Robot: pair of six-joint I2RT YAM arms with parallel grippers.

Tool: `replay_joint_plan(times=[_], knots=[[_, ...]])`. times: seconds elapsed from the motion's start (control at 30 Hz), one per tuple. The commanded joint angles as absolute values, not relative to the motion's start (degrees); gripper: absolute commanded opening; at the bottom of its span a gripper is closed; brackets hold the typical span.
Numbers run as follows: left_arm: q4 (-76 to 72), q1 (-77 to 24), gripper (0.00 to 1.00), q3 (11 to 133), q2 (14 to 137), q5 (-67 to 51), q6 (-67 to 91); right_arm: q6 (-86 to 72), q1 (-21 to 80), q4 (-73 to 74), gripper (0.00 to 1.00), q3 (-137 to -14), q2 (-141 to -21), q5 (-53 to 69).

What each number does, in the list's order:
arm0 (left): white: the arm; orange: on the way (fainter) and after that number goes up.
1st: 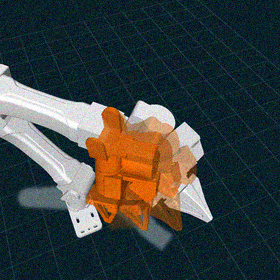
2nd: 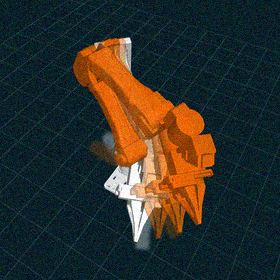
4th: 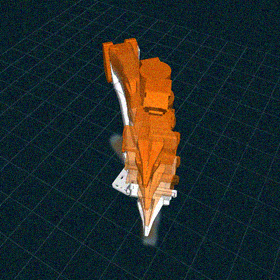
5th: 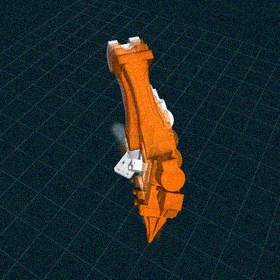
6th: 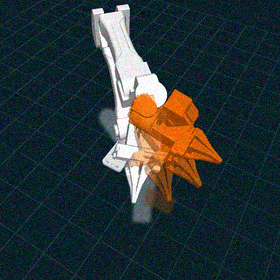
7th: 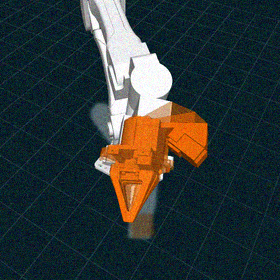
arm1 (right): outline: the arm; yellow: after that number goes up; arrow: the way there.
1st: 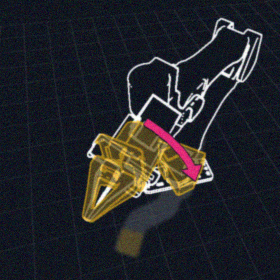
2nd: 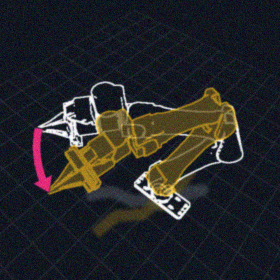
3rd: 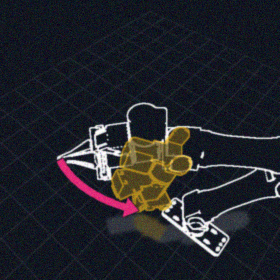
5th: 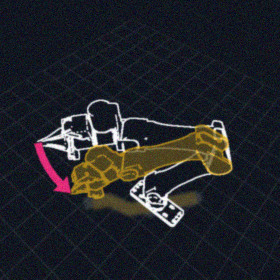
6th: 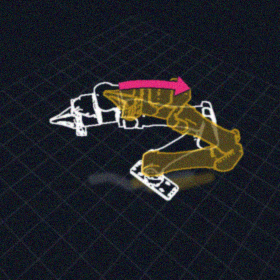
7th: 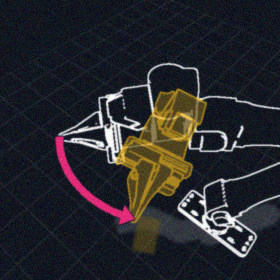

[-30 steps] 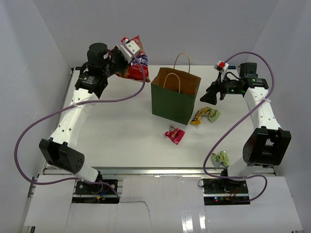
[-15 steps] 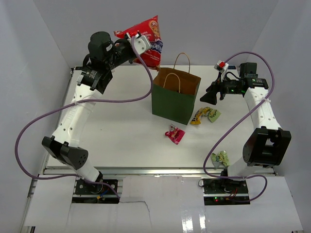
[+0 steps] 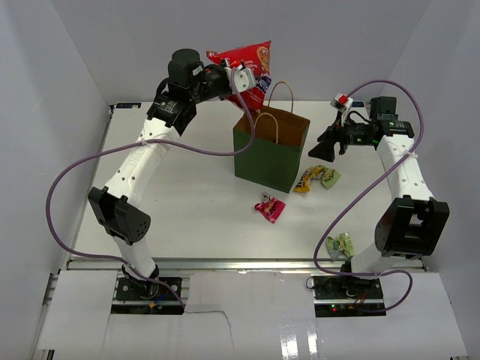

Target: Place the snacks into the paper bag

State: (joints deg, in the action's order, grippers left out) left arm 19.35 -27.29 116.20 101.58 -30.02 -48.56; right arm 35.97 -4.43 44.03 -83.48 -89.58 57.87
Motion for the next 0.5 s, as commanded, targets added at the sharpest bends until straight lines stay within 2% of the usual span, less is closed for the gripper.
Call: replay_joint_plan(times=[0.0,0.23,0.47], knots=[[10.1,-27.5,0.00,121.2,98.3,-33.7,-54.2,35.4,-4.6,44.2,0.89,-85.2,-89.0,60.2],[9.3,-27.5,0.00,118.2,97.4,-38.8,-53.3,35.2,-4.6,43.7,0.89,-86.6,-89.3,61.6],[3.2,-27.5,0.00,112.2,94.1,-38.8,-50.8,30.0,-4.6,41.5,0.89,-92.9,-90.9,65.9]])
